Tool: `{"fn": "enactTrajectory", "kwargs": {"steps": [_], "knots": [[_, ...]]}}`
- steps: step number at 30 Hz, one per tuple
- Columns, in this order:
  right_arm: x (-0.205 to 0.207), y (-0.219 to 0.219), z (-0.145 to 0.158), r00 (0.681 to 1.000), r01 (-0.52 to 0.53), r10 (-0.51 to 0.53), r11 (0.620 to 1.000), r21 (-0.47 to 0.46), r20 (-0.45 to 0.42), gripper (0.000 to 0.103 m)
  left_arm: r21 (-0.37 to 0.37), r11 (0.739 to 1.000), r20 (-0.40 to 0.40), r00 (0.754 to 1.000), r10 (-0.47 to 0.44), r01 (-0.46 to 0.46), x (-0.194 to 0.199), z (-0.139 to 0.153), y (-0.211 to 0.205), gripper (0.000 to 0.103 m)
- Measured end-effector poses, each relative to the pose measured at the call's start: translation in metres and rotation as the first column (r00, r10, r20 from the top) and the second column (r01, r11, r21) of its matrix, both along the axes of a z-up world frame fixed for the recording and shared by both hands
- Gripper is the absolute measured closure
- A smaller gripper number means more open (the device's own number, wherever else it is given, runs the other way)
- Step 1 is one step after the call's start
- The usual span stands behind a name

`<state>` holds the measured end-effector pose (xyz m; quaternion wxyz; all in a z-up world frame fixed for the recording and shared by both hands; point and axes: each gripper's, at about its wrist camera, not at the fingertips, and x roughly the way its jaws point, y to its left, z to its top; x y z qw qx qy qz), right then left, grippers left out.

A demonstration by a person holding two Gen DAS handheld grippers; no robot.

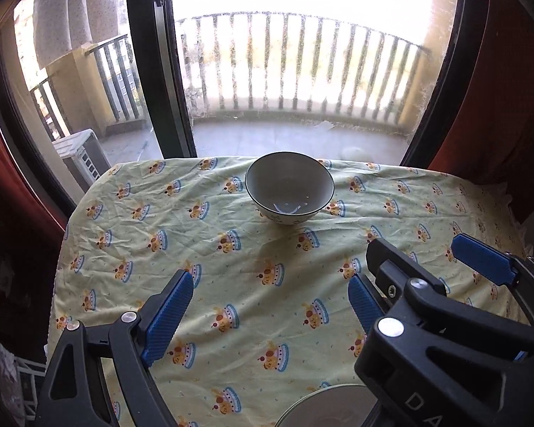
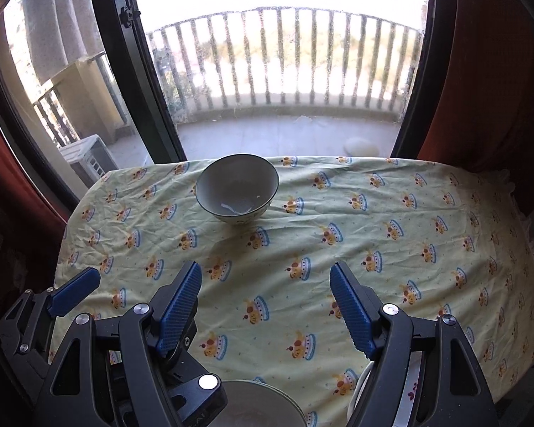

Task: Organize plates and bowls
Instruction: 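Move both grippers to the bowl stack on the cloth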

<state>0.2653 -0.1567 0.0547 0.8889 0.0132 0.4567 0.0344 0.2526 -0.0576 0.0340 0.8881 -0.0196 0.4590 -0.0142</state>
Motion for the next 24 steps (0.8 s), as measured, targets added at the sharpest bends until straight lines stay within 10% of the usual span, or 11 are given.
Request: {"fn": "enactTrajectory", "kwargs": {"steps": [24], "knots": [[0.149,-0.018,-0.056,0.989,-0.142,0.144,0.988,0.059,-0.027,0.019,0.044,0.982,-0.005,0.983,0.182,-0.181,0.117,-0.049,-0.014,0.022]]}}
